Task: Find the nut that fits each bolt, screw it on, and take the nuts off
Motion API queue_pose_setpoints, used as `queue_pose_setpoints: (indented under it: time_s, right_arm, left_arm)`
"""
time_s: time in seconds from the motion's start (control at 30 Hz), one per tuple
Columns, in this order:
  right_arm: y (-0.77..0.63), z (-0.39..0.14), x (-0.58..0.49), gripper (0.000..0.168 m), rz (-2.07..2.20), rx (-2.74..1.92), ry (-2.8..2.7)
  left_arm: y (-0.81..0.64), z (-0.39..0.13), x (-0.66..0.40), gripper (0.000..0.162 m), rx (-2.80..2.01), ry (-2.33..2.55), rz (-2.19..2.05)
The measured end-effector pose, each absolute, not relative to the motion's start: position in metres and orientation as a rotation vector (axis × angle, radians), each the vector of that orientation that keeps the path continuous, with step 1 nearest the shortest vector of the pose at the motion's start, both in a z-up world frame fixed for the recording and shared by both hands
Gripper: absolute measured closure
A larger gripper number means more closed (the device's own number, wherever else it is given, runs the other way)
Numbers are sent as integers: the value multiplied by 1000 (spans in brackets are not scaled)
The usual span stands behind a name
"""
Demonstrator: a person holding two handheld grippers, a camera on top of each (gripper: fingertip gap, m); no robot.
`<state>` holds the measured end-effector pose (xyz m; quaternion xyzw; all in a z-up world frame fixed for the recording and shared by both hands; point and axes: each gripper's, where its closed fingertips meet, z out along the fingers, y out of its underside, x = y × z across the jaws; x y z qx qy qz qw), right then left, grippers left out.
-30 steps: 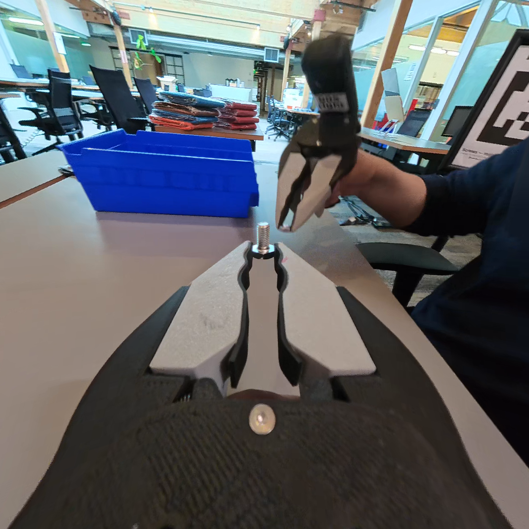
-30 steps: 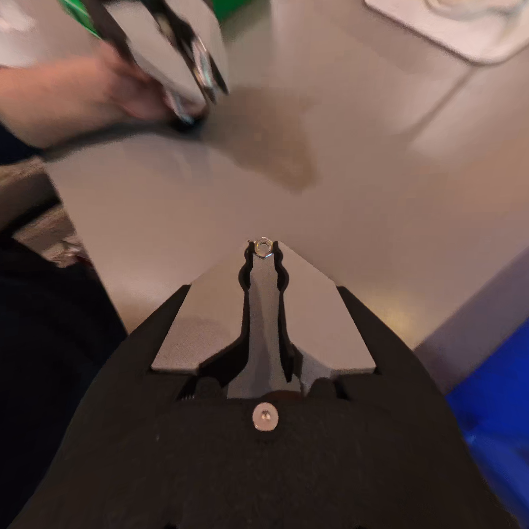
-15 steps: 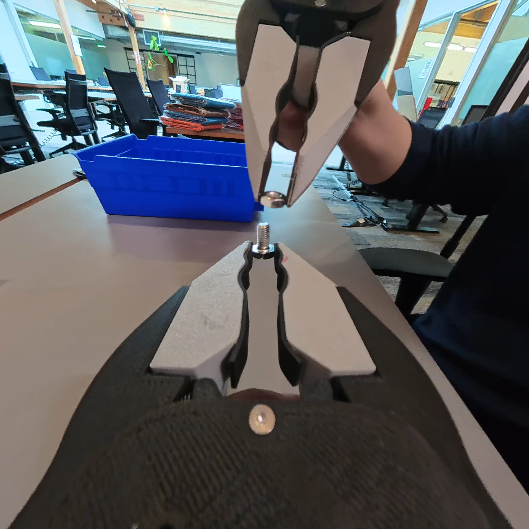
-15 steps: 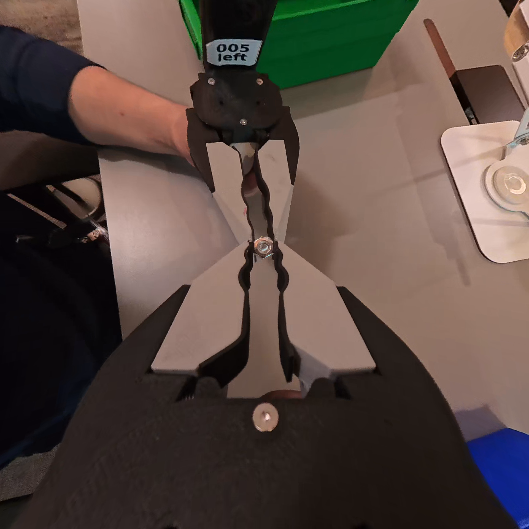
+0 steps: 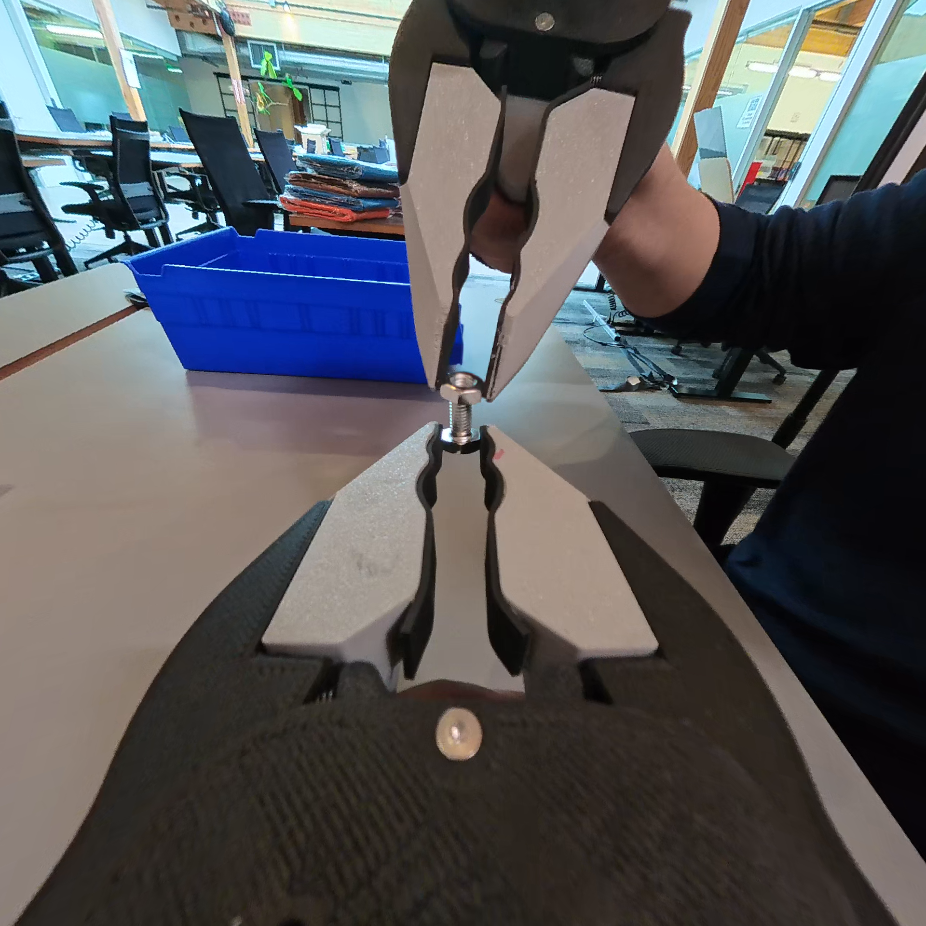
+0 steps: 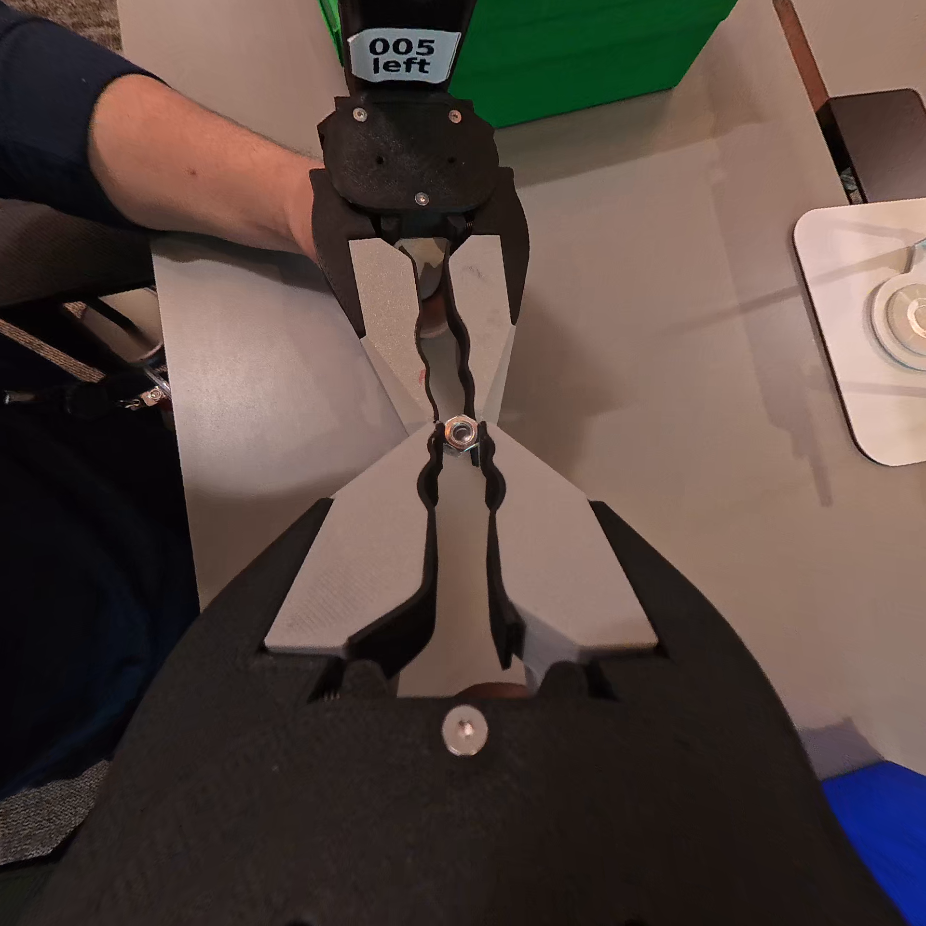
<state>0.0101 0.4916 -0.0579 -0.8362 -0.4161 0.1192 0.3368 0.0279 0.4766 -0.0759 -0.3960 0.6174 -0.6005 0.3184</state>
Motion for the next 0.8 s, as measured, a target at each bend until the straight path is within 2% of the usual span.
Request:
queue_pose_setpoints:
  time_s: [0.8]
  right_arm:
    - [497, -62, 13, 157, 368, -2164, -1019]
  left_arm:
    - [480, -80, 31, 150, -1089, 1612, -1567]
